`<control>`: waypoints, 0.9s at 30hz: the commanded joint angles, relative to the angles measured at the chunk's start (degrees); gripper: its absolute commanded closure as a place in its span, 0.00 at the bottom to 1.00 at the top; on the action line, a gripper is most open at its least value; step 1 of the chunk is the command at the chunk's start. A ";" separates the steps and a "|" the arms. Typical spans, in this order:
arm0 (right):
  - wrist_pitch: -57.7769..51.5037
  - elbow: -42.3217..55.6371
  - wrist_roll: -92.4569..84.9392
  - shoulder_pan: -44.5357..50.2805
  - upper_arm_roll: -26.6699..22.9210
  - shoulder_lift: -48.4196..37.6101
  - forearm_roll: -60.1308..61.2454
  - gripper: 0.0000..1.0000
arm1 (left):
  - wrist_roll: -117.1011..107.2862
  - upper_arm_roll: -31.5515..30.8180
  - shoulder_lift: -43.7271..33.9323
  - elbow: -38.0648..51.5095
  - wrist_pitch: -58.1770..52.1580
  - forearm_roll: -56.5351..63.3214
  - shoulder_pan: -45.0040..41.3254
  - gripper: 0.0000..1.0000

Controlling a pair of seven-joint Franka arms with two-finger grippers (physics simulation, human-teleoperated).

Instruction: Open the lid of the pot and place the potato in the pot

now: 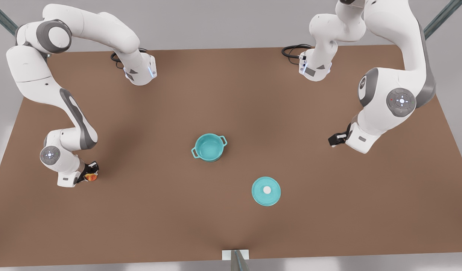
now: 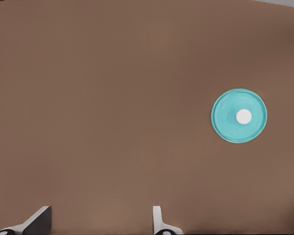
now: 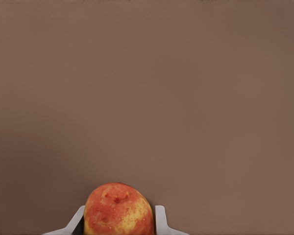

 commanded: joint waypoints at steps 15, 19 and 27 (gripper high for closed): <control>-16.63 0.20 17.97 16.01 4.37 -14.66 20.62 0.53 | 23.11 0.12 -0.15 0.10 -2.04 0.05 0.11 0.00; -20.06 1.87 27.29 23.93 4.46 -15.63 25.28 0.52 | 22.93 0.04 0.02 0.10 -2.04 -0.04 0.11 0.00; -23.40 4.51 43.20 39.48 4.29 -15.98 27.57 0.52 | 22.93 0.04 0.02 0.10 -2.04 0.05 0.11 0.00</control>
